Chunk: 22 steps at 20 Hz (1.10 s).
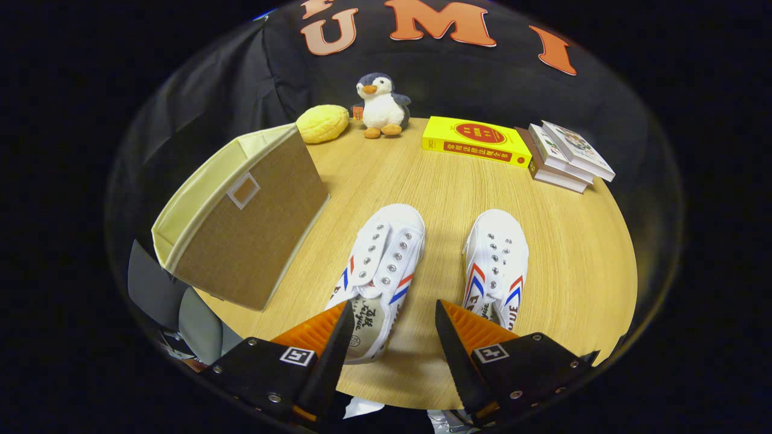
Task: Open the storage box then place both shoes into the box .Put the left shoe in first, then the right shoe, with the right side of both shoes facing outward in a uniform manner.
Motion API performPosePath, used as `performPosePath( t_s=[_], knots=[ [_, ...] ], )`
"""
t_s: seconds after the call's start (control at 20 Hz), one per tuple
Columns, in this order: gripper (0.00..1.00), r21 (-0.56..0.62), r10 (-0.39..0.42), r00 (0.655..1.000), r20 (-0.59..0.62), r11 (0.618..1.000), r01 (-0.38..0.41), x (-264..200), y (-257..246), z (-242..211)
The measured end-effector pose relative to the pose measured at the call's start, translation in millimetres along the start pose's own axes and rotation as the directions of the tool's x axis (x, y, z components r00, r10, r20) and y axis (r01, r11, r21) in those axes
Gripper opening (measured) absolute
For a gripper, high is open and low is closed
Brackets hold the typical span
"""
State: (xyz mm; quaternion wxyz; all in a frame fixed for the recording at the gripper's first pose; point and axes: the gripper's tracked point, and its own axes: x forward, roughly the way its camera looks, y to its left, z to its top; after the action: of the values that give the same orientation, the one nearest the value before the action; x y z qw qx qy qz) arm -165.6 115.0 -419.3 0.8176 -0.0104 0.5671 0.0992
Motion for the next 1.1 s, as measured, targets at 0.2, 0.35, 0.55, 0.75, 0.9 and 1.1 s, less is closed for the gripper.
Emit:
performPosePath(
  t_s=[0.2,0.35,0.55,0.75,0.9,1.1],
  knots=[
    [0.72,-0.013,-0.034,0.998,-0.048,0.999,0.034,19.4,-5.6,-18.0],
    [0.63,0.005,-0.069,0.997,-0.031,0.998,0.069,32.4,-11.3,-15.9],
    [0.45,0.074,-0.08,0.997,-0.006,0.994,0.08,44.3,-5.7,-8.0],
    [0.29,0.053,-0.102,0.994,0.049,0.994,0.099,53.3,-1.2,2.6],
    [0.19,0.017,-0.09,0.995,0.033,0.996,0.089,54.9,2.6,1.8],
    [0.06,0.11,-0.058,0.998,-0.014,0.992,0.06,55.5,-0.6,0.1]
  ],
)
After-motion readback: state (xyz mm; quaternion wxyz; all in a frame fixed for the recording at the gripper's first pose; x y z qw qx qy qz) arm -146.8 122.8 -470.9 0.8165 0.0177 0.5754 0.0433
